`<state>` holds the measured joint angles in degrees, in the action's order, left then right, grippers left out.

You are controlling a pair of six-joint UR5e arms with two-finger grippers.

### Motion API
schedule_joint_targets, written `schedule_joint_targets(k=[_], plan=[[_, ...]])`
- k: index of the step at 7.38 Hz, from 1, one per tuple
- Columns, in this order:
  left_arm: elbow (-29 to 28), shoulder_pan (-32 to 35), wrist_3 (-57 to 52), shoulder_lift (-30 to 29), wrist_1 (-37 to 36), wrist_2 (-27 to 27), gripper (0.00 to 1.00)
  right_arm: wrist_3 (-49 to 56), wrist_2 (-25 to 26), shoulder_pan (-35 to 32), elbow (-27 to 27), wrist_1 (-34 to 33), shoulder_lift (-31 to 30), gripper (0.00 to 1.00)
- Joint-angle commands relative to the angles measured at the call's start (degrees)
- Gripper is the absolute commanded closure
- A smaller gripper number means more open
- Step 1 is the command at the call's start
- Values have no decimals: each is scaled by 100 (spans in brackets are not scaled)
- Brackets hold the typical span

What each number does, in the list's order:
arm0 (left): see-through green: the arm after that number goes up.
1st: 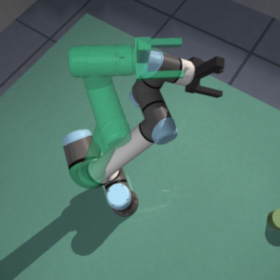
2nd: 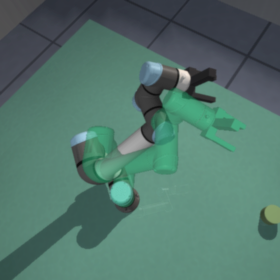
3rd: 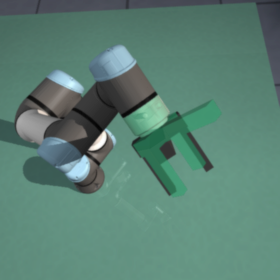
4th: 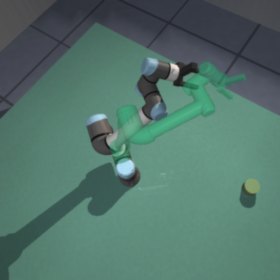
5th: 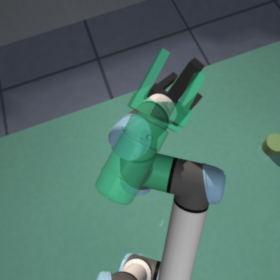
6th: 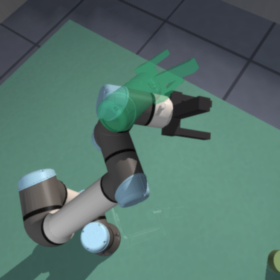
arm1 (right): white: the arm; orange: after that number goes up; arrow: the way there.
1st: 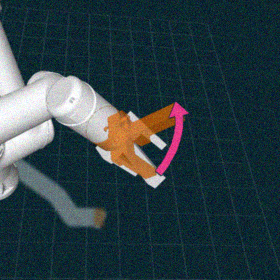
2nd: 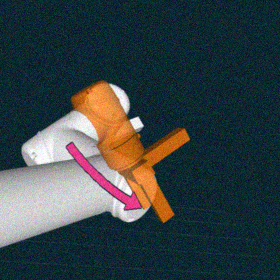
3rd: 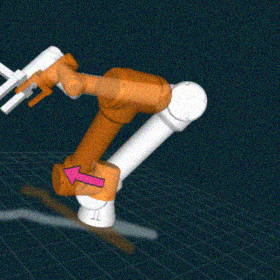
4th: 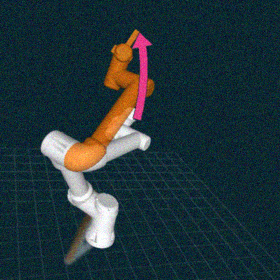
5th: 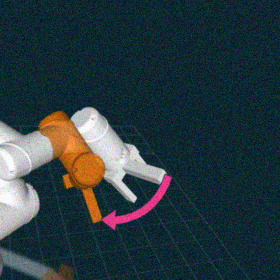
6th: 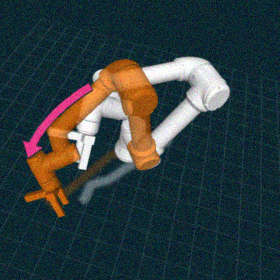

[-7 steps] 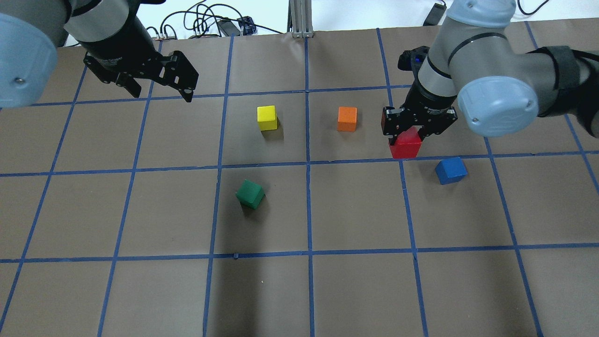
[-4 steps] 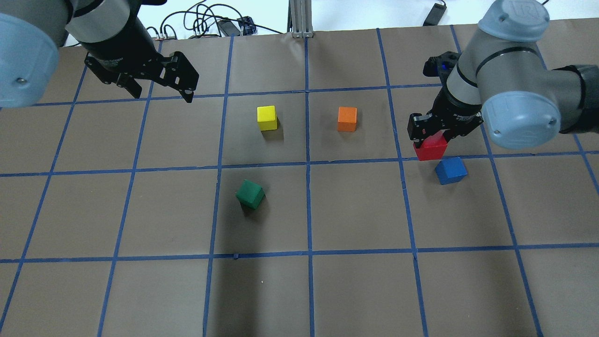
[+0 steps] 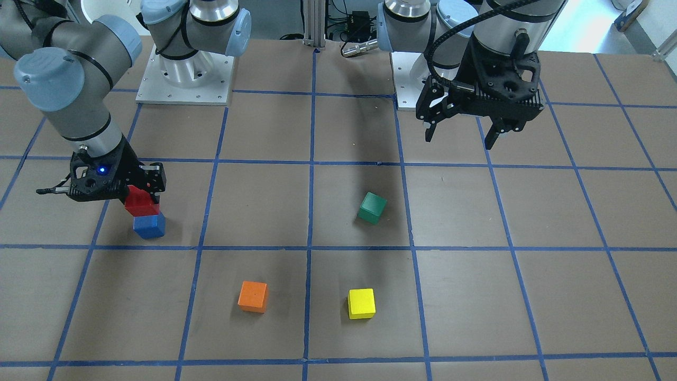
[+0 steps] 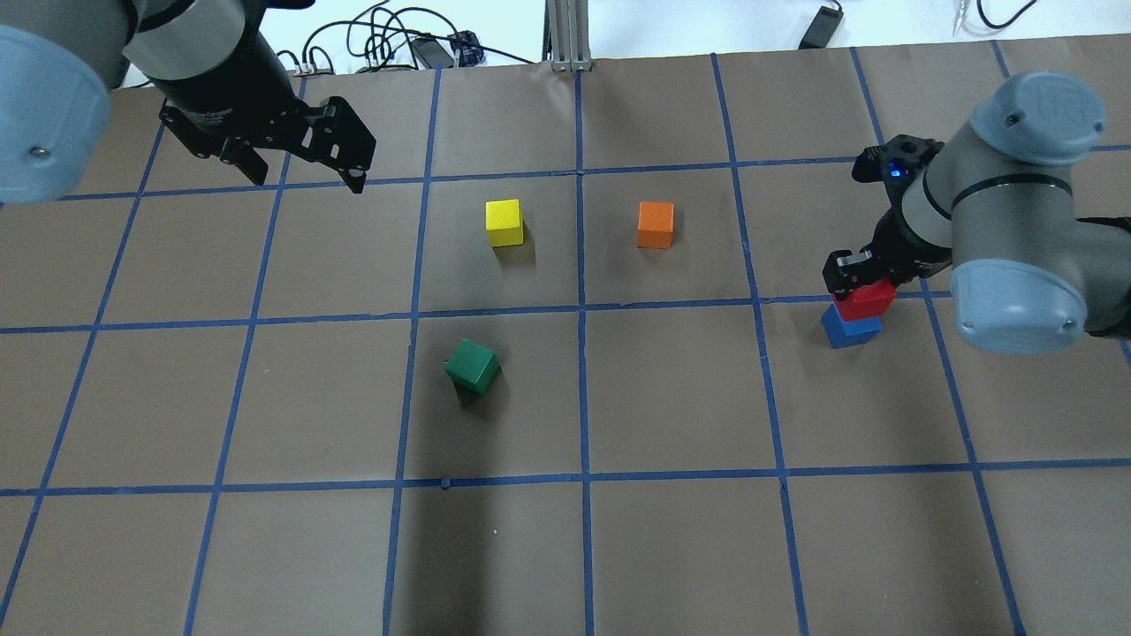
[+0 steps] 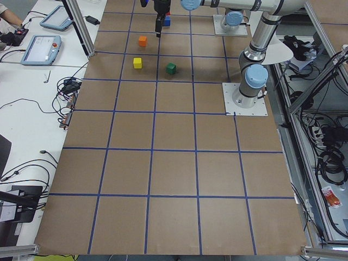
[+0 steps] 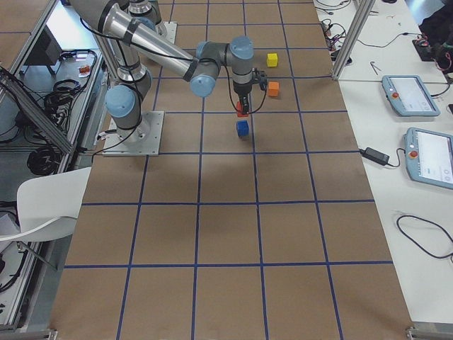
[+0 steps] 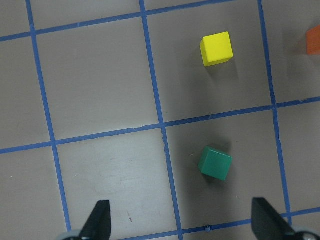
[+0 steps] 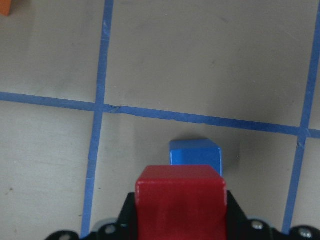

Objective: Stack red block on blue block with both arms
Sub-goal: 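Carry the red cube with the right gripper over the blue cube, then lower the red cube onto the blue cube with the right gripper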

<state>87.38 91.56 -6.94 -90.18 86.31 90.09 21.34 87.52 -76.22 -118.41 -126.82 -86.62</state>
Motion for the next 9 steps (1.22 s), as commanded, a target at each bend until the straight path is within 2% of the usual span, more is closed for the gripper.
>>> schedule_joint_targets(k=[1, 4, 6, 9], plan=[[-1, 2, 0, 0, 0, 0, 0, 335, -59, 370, -260, -133, -4, 100], [-1, 2, 0, -9, 0, 0, 0, 634, -86, 380, -314, -264, 31, 100], [-1, 2, 0, -9, 0, 0, 0, 635, -348, 380, -314, -273, 135, 100], [-1, 2, 0, -9, 0, 0, 0, 652, -341, 380, -314, -300, 180, 100]])
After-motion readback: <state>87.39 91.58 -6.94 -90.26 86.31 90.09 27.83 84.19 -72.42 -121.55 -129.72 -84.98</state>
